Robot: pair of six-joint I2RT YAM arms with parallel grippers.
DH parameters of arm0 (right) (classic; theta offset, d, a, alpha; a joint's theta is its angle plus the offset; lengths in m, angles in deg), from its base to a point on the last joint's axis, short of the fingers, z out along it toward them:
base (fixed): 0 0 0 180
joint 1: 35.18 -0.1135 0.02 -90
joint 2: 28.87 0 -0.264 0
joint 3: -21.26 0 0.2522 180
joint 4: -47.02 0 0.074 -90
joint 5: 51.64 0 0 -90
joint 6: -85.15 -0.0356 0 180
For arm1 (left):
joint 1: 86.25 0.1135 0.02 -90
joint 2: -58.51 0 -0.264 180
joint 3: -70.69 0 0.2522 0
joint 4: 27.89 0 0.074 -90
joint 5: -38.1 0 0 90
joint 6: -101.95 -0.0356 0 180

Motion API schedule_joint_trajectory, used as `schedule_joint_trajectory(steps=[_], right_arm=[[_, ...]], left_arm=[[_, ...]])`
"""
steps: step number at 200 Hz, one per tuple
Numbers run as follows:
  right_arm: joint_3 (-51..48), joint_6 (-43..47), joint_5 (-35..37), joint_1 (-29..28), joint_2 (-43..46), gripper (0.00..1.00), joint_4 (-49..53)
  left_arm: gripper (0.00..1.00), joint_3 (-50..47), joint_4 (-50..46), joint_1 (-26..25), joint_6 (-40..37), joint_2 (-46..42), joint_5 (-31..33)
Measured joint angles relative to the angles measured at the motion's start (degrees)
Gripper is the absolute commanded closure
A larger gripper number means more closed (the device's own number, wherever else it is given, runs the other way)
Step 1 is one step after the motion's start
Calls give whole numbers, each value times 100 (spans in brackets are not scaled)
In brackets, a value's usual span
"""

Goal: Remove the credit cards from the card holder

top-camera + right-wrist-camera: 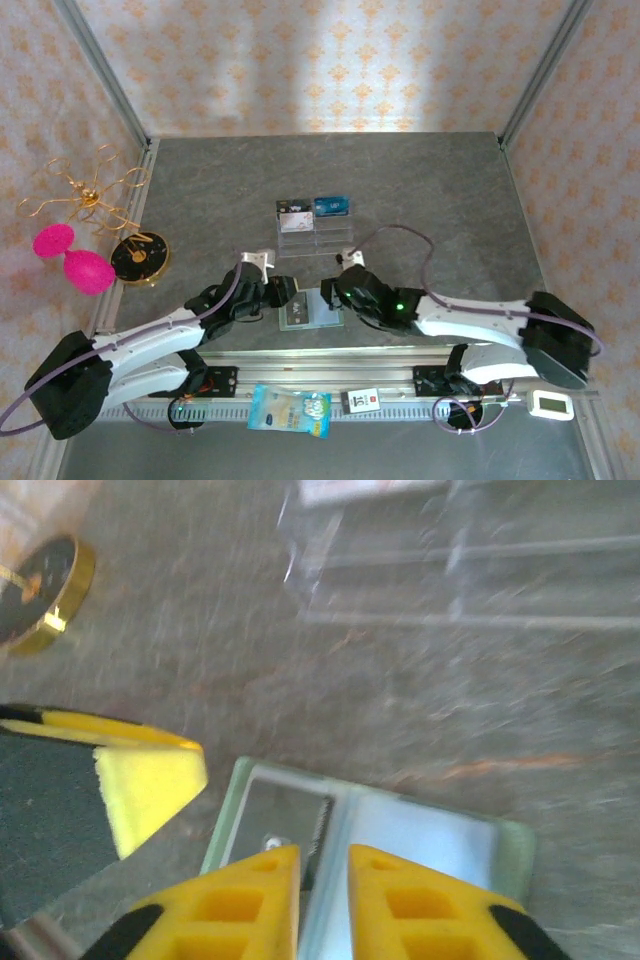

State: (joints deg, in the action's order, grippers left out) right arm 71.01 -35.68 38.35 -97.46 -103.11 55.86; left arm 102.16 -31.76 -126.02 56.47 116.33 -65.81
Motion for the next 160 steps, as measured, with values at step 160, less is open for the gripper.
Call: schedule_joint_trajectory(steps=[160], right_arm=[[415, -234, -1668, 354, -1106, 81, -26]], left_arm=[[97, -227, -179, 2, -151, 455, 46]])
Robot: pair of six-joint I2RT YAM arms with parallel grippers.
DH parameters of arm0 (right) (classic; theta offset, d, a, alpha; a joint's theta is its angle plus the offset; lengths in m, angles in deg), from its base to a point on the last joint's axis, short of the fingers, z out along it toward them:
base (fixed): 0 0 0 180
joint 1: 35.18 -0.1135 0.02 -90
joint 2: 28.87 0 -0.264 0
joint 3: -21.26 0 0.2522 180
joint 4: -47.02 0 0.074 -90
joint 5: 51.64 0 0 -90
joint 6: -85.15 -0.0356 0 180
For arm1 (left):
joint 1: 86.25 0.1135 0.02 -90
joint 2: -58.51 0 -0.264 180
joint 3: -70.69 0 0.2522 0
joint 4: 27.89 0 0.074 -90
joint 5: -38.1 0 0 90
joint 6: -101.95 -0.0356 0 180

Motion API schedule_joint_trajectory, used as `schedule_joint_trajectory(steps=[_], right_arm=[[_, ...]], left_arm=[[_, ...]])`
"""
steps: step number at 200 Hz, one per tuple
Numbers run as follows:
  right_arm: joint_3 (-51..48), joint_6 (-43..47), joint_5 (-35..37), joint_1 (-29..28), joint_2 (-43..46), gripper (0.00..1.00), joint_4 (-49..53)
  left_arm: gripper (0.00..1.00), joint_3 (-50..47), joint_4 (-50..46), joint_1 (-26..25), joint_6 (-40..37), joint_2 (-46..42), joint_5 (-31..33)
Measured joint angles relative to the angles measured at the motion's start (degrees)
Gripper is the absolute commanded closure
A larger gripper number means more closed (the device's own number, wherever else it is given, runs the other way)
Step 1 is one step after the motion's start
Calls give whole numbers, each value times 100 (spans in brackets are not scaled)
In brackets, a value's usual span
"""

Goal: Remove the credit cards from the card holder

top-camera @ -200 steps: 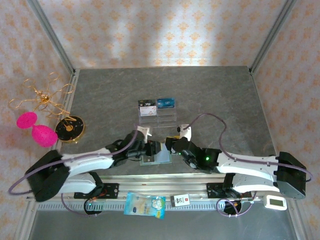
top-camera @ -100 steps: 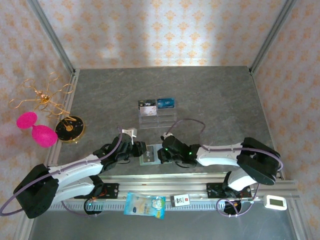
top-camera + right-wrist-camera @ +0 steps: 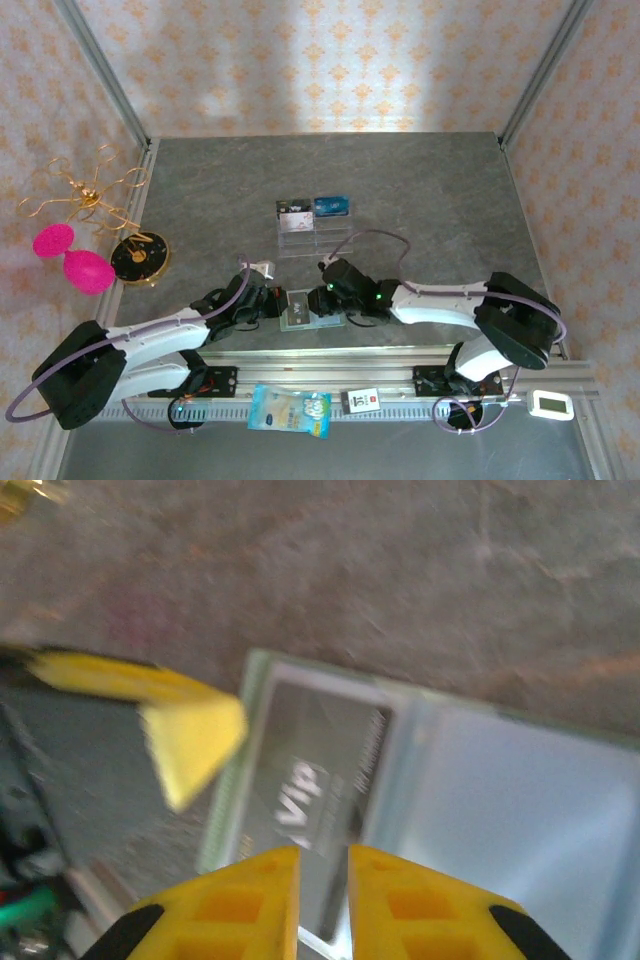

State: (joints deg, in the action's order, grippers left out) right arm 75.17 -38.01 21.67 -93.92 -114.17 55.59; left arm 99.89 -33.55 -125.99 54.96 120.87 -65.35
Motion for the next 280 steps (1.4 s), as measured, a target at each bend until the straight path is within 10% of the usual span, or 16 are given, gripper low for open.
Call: schedule_joint_trajectory(steps=[280], right_arm=[[299, -518, -625, 245, -970, 79, 39]], left_arm=[[100, -146, 195, -415, 105, 275, 348]])
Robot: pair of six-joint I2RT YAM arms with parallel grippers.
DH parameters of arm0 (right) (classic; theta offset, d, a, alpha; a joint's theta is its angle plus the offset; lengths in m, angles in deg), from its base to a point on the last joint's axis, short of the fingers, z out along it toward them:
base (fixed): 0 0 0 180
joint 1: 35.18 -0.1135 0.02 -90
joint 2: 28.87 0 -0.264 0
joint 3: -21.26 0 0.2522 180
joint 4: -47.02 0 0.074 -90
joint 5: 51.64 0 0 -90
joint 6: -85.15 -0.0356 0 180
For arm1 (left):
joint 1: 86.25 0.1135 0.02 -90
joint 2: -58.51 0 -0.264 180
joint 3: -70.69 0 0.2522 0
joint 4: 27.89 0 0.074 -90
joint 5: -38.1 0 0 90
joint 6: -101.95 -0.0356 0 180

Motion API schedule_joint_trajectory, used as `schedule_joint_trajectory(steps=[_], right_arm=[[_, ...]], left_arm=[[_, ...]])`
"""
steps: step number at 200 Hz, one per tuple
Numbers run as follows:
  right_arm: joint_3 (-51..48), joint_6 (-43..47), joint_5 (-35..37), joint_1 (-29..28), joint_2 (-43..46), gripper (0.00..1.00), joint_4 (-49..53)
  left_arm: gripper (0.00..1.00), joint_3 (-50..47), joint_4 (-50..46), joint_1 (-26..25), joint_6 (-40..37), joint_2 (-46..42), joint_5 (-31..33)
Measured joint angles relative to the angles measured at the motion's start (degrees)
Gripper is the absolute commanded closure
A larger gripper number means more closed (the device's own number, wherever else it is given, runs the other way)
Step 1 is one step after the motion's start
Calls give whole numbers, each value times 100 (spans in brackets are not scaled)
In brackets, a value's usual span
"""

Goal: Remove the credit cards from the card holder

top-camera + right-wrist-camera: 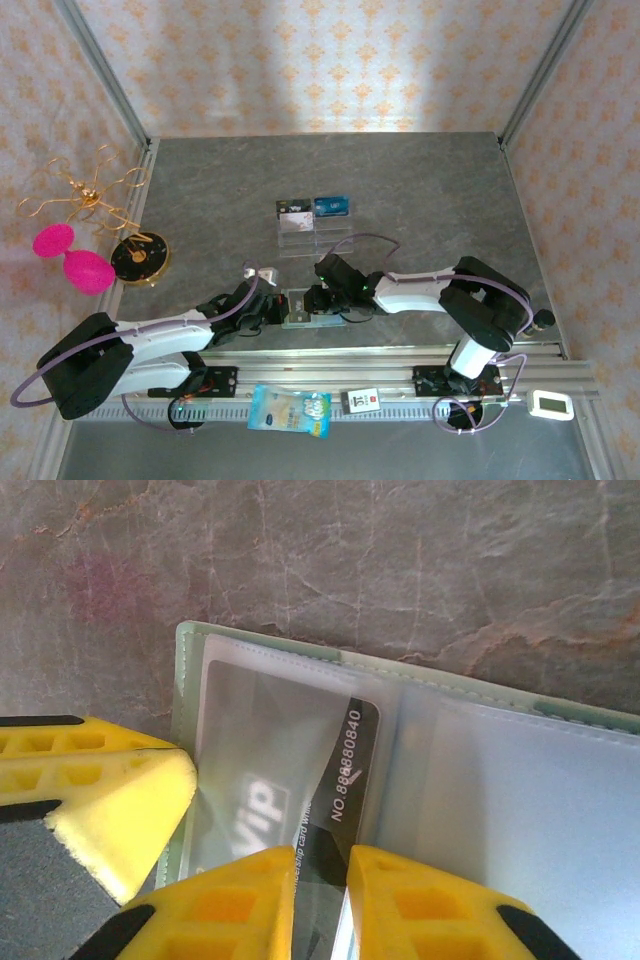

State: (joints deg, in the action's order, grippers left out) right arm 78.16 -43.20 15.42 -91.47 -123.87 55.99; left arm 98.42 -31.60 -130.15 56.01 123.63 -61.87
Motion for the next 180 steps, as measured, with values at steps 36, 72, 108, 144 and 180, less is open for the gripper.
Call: schedule_joint_trajectory(steps=[36, 72, 108, 144, 180], right_arm=[[0, -9, 2, 0, 0, 79, 0], [-17, -46, 98, 7, 35, 79, 11], [-55, -66, 107, 11, 35, 81, 4], [-83, -63, 44, 28, 33, 88, -63], [-87, -48, -26, 76, 17, 100, -61]], left_arm=[[100, 0, 0, 0, 0, 2, 0], [100, -2, 2, 0, 0, 0, -2], [100, -2, 2, 0, -2, 4, -7], [100, -2, 24, 0, -17, 31, -11], [100, 2, 125, 2, -59, 129, -17]])
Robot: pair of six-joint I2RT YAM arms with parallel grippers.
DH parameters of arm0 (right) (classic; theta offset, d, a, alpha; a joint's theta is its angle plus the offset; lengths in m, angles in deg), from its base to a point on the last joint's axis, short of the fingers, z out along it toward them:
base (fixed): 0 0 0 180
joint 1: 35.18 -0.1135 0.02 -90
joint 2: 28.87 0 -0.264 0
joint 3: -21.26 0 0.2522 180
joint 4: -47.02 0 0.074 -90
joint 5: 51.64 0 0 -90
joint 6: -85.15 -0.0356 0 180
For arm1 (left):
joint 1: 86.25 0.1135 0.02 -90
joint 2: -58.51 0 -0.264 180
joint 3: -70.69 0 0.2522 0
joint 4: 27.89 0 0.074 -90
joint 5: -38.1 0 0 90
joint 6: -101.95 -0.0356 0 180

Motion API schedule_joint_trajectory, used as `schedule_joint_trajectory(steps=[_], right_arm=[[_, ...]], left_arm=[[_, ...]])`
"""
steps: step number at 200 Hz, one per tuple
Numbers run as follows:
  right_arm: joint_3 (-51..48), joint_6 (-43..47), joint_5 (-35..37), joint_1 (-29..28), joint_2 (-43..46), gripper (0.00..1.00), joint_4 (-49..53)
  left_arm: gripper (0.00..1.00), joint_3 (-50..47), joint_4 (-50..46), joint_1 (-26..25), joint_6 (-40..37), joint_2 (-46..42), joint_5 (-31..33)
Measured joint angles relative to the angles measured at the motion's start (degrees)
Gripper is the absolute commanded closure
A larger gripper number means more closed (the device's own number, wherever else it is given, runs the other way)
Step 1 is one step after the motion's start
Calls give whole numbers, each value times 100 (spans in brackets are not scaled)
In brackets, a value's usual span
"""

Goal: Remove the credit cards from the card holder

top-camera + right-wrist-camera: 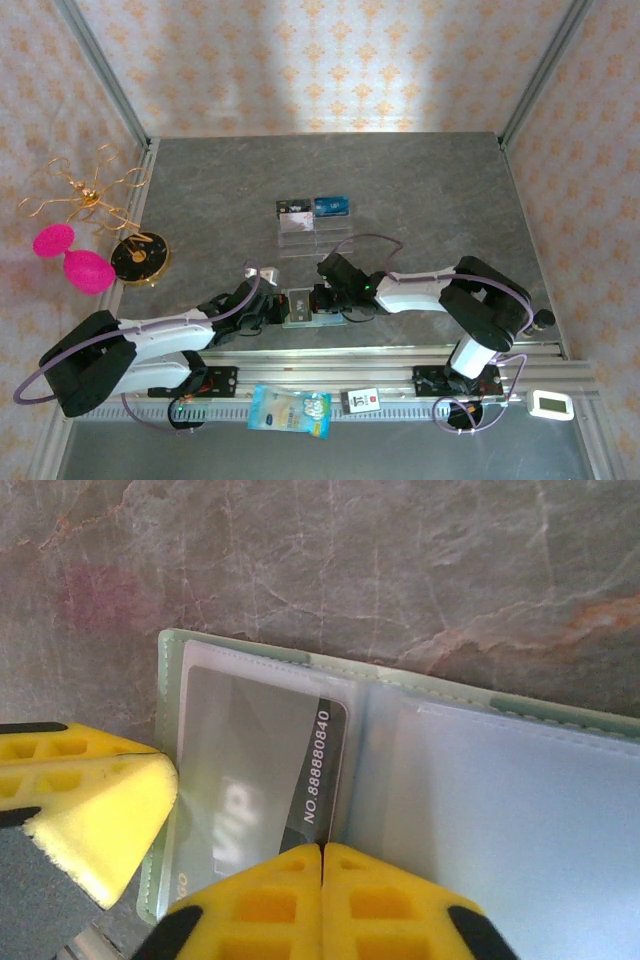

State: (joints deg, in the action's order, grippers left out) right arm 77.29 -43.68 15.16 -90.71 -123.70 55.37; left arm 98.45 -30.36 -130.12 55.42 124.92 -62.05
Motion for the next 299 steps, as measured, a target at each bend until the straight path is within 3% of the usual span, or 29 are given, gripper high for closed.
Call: schedule_joint_trajectory(steps=[109, 134, 195, 256, 299], right_arm=[[-380, -59, 284, 7, 417, 100, 0], [-387, -76, 289, 7, 444, 83, -4], [-420, -101, 369, 2, 560, 74, -7], [-417, -98, 310, 4, 417, 73, -114], [-391, -90, 280, 9, 323, 88, -188]], left_arm=[[100, -26, -319, 42, -7, -479, -94], [100, 39, -361, -9, -44, -531, -120], [100, 358, -262, -227, -160, 96, -184], [100, 426, 144, -225, -197, 566, -254], [100, 463, 271, -227, -195, 706, -310]])
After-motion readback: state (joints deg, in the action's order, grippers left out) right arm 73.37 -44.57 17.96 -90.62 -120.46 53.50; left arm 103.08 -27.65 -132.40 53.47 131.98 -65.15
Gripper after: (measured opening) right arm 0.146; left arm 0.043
